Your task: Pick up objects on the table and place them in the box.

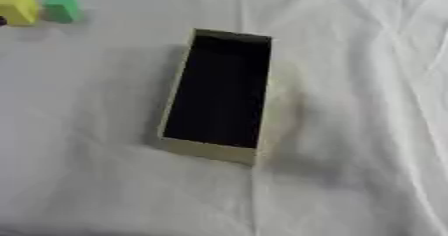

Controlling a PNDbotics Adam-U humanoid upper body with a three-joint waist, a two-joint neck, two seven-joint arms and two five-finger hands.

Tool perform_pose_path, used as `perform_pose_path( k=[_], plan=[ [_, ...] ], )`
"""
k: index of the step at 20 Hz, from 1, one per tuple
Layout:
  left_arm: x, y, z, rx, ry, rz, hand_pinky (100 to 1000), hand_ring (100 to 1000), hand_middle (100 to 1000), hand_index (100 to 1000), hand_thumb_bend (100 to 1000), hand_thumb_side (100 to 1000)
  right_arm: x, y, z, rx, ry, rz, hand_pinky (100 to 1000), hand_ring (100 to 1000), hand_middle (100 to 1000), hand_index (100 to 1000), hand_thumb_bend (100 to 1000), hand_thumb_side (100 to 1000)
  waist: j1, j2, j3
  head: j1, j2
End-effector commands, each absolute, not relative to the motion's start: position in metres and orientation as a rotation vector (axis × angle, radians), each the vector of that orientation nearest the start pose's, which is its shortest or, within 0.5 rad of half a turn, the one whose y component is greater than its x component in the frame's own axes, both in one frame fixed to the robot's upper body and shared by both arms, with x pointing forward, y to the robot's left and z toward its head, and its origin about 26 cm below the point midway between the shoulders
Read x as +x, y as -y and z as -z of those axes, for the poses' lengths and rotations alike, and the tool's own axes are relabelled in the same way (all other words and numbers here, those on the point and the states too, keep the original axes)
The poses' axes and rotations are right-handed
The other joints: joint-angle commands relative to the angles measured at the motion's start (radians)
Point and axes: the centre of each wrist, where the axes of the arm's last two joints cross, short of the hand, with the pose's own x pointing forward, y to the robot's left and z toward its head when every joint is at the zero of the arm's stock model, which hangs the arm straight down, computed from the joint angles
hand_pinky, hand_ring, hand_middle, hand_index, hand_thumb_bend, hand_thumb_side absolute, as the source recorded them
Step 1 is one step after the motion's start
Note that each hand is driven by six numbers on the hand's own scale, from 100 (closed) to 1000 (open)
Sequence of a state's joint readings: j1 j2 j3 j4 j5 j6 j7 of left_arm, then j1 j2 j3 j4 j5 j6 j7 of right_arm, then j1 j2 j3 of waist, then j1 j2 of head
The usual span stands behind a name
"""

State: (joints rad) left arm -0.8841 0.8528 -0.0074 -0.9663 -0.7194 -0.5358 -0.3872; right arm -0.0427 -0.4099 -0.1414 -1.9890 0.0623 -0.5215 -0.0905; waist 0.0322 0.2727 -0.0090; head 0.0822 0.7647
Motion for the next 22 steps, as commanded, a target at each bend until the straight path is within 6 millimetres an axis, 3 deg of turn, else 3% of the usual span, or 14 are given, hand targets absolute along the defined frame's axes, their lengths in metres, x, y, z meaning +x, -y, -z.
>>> perform_pose_path(
  k=[1, 10, 15, 22],
  plan=[
    [0.414, -0.459, -0.308, 1.147, 1.489, 1.516, 873, 909, 908, 947, 523, 148, 0.264, 0.336, -0.158, -0.457, 2.559, -0.441, 812, 822, 570, 824, 100, 728, 0.002, -0.018, 0.0, 0.003, 0.005],
    [0.415, -0.46, -0.31, 1.178, 1.438, 1.53, 880, 916, 915, 949, 554, 140, 0.262, 0.338, -0.156, -0.478, 2.556, -0.446, 812, 822, 570, 824, 100, 721, 0.003, -0.015, -0.013, 0.008, 0.005],
    [0.423, -0.461, -0.319, 1.191, 1.372, 1.489, 890, 921, 922, 951, 587, 100, 0.262, 0.337, -0.157, -0.492, 2.558, -0.47, 812, 823, 566, 824, 100, 739, 0.008, 0.012, -0.015, 0.045, -0.007],
    [0.434, -0.459, -0.321, 1.23, 1.326, 1.455, 890, 920, 925, 949, 599, 100, 0.263, 0.335, -0.156, -0.503, 2.557, -0.486, 813, 824, 565, 824, 100, 745, 0.013, 0.036, -0.031, 0.058, -0.036]
  ],
)
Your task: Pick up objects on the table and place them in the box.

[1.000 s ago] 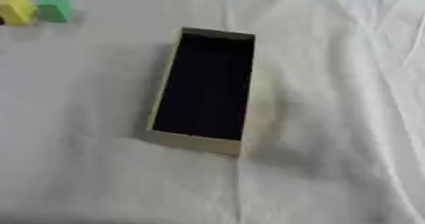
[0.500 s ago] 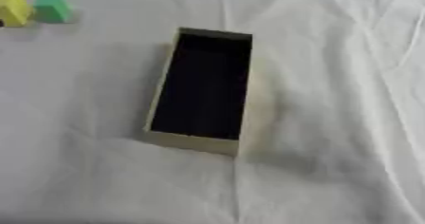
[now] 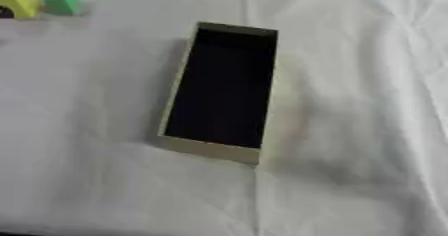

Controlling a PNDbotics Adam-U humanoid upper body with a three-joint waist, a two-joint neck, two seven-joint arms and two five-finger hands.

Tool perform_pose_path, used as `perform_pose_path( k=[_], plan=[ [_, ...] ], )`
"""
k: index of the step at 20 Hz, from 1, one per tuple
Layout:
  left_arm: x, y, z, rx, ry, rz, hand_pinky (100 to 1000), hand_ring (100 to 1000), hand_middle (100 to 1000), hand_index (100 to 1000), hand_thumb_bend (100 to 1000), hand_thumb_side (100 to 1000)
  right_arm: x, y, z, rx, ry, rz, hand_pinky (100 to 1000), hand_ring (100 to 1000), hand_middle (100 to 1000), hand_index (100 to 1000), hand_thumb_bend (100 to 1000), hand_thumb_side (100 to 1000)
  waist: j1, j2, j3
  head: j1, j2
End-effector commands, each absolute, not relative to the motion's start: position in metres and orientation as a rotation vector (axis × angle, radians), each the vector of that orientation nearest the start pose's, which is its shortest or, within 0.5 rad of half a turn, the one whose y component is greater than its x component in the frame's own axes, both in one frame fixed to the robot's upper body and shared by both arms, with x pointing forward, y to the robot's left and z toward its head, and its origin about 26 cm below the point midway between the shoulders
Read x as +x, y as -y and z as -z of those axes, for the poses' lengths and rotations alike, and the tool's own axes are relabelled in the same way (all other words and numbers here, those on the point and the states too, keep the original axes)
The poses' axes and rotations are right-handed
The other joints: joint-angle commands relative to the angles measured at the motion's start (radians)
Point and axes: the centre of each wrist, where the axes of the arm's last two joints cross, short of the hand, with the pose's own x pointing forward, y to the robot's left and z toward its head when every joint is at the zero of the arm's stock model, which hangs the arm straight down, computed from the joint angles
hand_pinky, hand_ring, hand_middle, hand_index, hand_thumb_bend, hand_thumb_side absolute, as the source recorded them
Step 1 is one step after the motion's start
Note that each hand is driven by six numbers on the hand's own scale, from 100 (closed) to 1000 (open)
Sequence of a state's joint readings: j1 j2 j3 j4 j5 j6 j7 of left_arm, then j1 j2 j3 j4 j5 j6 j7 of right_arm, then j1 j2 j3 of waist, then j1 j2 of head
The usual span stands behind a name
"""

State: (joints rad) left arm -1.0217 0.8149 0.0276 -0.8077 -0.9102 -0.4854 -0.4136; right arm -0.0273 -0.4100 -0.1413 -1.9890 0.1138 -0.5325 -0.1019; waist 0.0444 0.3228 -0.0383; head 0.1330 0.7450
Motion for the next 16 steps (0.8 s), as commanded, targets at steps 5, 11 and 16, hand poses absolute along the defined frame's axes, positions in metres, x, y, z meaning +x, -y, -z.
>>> perform_pose_path(
  k=[5, 11, 16],
  plan=[
    [0.439, -0.459, -0.316, 1.255, 1.313, 1.427, 889, 921, 931, 952, 596, 100, 0.264, 0.334, -0.156, -0.509, 2.558, -0.493, 813, 824, 563, 825, 100, 749, 0.004, -0.004, -0.005, 0.011, -0.041],
    [0.437, -0.465, -0.312, 1.301, 1.271, 1.413, 892, 923, 935, 950, 613, 100, 0.263, 0.334, -0.155, -0.516, 2.557, -0.493, 813, 824, 560, 825, 100, 752, 0.001, 0.006, 0.002, 0.016, -0.081],
    [0.436, -0.469, -0.311, 1.326, 1.236, 1.406, 894, 923, 937, 949, 625, 100, 0.263, 0.333, -0.155, -0.519, 2.558, -0.494, 813, 825, 559, 825, 100, 753, -0.004, 0.011, 0.011, 0.021, -0.106]
  ],
)
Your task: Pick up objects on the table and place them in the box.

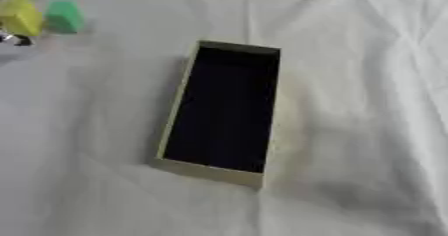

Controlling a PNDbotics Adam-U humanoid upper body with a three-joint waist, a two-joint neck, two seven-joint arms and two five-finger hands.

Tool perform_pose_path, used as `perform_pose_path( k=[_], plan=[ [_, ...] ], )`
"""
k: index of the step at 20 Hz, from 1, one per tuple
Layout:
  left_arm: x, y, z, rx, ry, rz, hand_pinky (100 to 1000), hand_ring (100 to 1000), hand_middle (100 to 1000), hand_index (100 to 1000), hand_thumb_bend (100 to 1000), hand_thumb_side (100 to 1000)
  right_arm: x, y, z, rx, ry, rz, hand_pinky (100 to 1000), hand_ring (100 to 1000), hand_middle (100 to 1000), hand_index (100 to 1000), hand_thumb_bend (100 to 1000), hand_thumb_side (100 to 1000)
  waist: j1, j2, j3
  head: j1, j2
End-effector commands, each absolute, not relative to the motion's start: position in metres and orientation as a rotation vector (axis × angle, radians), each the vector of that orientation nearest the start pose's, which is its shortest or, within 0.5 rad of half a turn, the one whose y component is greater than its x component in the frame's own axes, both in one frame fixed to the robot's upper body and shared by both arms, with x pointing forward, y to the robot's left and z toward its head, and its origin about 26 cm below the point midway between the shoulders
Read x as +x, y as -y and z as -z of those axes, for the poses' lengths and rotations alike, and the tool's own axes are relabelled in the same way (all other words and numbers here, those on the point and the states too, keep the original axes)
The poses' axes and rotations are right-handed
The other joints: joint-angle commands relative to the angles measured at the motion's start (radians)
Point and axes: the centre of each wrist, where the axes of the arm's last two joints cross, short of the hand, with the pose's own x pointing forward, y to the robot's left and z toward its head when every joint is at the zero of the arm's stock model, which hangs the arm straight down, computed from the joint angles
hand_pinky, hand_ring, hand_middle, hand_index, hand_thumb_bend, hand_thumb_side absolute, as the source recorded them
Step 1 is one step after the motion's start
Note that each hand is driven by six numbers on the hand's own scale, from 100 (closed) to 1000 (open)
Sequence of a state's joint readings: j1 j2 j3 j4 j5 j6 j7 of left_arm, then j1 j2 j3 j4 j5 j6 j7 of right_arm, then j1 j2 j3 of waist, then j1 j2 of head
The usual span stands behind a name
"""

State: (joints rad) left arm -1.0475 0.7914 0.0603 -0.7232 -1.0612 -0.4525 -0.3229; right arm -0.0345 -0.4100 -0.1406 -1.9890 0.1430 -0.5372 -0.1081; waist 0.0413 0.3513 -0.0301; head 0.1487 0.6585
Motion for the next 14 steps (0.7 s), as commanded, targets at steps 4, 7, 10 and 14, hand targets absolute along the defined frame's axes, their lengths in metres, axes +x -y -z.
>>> perform_pose_path(
  k=[4, 7, 10, 14],
  plan=[
    [0.434, -0.474, -0.31, 1.343, 1.211, 1.386, 893, 922, 937, 948, 618, 100, 0.263, 0.333, -0.155, -0.52, 2.558, -0.494, 813, 825, 559, 825, 100, 754, -0.004, -0.016, 0.008, 0.006, -0.021],
    [0.433, -0.477, -0.308, 1.351, 1.205, 1.365, 889, 919, 936, 947, 592, 100, 0.263, 0.333, -0.155, -0.521, 2.557, -0.494, 813, 825, 558, 825, 100, 755, -0.004, -0.013, 0.008, 0.005, -0.017],
    [0.433, -0.479, -0.306, 1.359, 1.206, 1.343, 885, 916, 934, 945, 576, 100, 0.263, 0.332, -0.154, -0.522, 2.556, -0.496, 813, 825, 557, 825, 100, 758, -0.004, -0.009, 0.005, 0.004, -0.013],
    [0.433, -0.481, -0.305, 1.377, 1.217, 1.311, 873, 908, 925, 938, 557, 100, 0.264, 0.331, -0.154, -0.523, 2.556, -0.503, 814, 827, 556, 826, 100, 762, -0.001, 0.002, 0.002, 0.002, -0.009]
  ],
)
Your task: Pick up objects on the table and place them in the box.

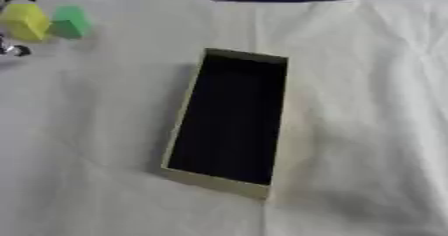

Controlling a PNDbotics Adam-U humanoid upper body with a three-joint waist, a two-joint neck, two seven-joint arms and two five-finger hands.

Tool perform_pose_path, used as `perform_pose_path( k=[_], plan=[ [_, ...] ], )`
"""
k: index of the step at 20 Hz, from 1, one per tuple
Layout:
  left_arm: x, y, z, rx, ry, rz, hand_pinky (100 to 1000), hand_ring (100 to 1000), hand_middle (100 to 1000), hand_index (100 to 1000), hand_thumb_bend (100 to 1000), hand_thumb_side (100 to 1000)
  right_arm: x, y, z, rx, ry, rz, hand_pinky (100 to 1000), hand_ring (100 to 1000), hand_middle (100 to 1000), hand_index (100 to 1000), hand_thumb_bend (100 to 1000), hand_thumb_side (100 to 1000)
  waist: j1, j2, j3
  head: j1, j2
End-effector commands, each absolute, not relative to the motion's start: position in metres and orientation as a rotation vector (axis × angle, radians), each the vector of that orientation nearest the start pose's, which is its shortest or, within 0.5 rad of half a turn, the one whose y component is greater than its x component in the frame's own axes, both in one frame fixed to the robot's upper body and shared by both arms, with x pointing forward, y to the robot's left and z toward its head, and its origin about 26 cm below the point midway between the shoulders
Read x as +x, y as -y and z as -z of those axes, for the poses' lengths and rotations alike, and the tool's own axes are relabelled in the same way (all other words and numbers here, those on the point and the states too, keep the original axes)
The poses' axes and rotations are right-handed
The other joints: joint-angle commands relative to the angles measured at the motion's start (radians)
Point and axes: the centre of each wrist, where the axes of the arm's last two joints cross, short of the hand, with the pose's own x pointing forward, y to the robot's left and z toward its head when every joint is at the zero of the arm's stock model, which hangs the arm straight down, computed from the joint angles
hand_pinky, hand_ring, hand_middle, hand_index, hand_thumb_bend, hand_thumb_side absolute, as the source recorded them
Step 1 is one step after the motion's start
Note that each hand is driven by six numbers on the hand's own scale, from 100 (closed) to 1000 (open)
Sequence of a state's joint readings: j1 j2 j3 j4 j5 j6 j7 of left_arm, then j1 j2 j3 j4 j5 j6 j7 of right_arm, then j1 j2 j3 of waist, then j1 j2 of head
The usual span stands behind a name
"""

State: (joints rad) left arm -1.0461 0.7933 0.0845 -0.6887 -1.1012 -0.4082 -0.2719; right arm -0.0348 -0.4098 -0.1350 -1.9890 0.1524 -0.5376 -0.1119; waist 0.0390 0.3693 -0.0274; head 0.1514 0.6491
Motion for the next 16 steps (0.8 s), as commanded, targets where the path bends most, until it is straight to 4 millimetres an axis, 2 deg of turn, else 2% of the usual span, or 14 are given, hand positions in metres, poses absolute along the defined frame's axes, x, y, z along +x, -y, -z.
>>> perform_pose_path(
  k=[1, 5, 16],
  plan=[
    [0.433, -0.482, -0.305, 1.383, 1.219, 1.298, 870, 907, 917, 936, 543, 100, 0.264, 0.331, -0.154, -0.522, 2.556, -0.506, 815, 827, 556, 827, 100, 762, 0.003, -0.013, -0.001, 0.0, 0.001],
    [0.431, -0.485, -0.307, 1.402, 1.249, 1.237, 856, 899, 888, 923, 524, 100, 0.265, 0.33, -0.155, -0.521, 2.558, -0.516, 816, 828, 556, 827, 100, 764, 0.007, -0.002, -0.007, 0.0, 0.005],
    [0.422, -0.502, -0.311, 1.51, 1.244, 1.129, 832, 890, 905, 918, 600, 100, 0.266, 0.328, -0.156, -0.521, 2.564, -0.539, 818, 830, 554, 829, 100, 771, 0.014, 0.027, -0.026, 0.015, -0.011]
  ],
)
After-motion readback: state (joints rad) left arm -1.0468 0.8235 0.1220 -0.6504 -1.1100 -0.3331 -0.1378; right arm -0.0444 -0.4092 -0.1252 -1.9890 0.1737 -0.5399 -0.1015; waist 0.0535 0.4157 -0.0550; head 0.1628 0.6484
